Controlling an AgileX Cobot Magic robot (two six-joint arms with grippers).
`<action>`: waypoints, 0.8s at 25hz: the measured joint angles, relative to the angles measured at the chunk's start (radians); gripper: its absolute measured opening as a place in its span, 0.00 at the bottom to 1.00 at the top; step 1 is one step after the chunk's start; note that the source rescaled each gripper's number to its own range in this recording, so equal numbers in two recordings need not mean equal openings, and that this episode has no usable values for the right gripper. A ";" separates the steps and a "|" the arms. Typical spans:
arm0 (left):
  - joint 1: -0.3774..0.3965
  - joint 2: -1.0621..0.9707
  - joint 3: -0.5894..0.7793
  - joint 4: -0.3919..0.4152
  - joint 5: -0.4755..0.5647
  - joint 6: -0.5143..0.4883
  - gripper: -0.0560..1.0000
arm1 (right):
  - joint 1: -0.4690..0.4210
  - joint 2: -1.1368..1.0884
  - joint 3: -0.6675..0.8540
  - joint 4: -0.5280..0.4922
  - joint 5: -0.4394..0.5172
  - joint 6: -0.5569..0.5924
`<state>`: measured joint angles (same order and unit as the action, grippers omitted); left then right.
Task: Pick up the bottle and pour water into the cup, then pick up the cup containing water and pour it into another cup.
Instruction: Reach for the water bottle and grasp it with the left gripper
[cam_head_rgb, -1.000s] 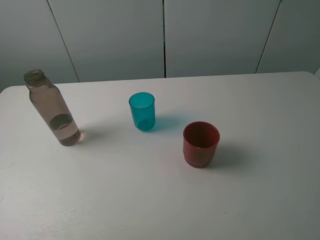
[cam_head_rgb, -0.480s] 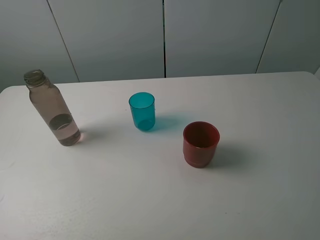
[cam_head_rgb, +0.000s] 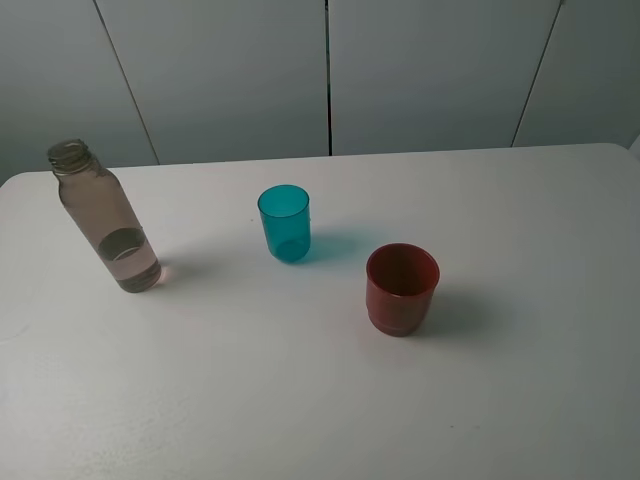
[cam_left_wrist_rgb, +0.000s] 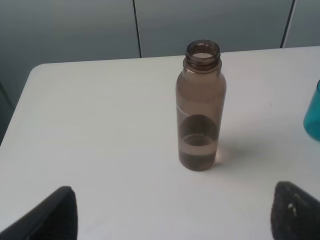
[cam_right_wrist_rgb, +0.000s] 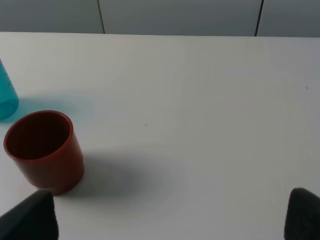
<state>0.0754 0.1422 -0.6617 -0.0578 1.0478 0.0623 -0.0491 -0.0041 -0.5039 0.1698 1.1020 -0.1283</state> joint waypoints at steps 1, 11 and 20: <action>0.000 0.007 0.000 0.000 -0.002 0.000 0.95 | 0.000 0.000 0.000 0.000 0.000 0.000; 0.000 0.020 0.000 -0.023 -0.129 0.000 0.95 | 0.000 0.000 0.000 0.000 0.000 0.000; 0.000 0.268 0.000 -0.023 -0.150 0.000 0.95 | 0.000 0.000 0.000 0.000 0.000 0.000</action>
<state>0.0754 0.4103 -0.6617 -0.0812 0.8981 0.0623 -0.0491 -0.0041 -0.5039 0.1698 1.1020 -0.1283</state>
